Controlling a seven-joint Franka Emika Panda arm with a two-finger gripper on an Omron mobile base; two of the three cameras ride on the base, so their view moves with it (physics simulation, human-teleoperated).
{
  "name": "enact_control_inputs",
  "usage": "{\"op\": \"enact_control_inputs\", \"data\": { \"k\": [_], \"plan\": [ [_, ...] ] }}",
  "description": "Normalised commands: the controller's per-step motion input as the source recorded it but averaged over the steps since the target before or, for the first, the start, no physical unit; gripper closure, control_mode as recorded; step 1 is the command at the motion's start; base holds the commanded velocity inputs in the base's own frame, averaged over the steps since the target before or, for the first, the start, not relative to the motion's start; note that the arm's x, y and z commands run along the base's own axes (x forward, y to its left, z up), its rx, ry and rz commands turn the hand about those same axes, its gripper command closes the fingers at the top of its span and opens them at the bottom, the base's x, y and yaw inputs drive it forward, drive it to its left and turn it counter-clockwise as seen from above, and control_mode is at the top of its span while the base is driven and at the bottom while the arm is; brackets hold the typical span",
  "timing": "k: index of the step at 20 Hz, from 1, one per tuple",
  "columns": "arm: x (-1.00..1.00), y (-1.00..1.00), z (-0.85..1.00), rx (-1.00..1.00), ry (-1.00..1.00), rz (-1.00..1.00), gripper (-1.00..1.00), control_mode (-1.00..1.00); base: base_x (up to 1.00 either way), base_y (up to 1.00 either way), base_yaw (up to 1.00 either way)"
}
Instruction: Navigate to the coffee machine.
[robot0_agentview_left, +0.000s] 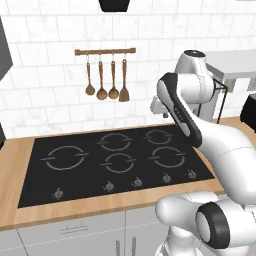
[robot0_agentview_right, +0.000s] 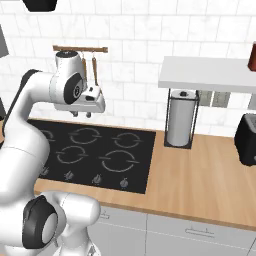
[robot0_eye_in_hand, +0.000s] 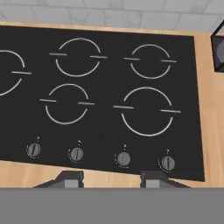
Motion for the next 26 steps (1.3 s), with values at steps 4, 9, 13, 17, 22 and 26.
{"op": "enact_control_inputs", "data": {
  "k": [4, 9, 13, 17, 22, 26],
  "plan": [
    [0.0, 0.0, 0.0, 0.0, 0.0, 0.0, -1.0, 1.0, 0.0, 0.0, 0.0],
    [0.0, 0.0, 0.0, 0.0, 0.0, 0.0, -1.0, 1.0, 0.0, 0.0, 0.0],
    [0.0, 0.0, 0.0, 0.0, 0.0, 0.0, -1.0, 1.0, -0.75, 0.0, -0.01],
    [0.0, 0.0, 0.0, 0.0, 0.0, 0.0, -1.0, 1.0, -0.99, 0.0, -0.16],
    [0.0, 0.0, 0.0, 0.0, 0.0, 0.0, -1.0, 1.0, -0.49, 0.0, -0.61],
    [0.0, 0.0, 0.0, 0.0, 0.0, 0.0, -1.0, 1.0, -0.12, 0.0, -0.63]
  ]
}}
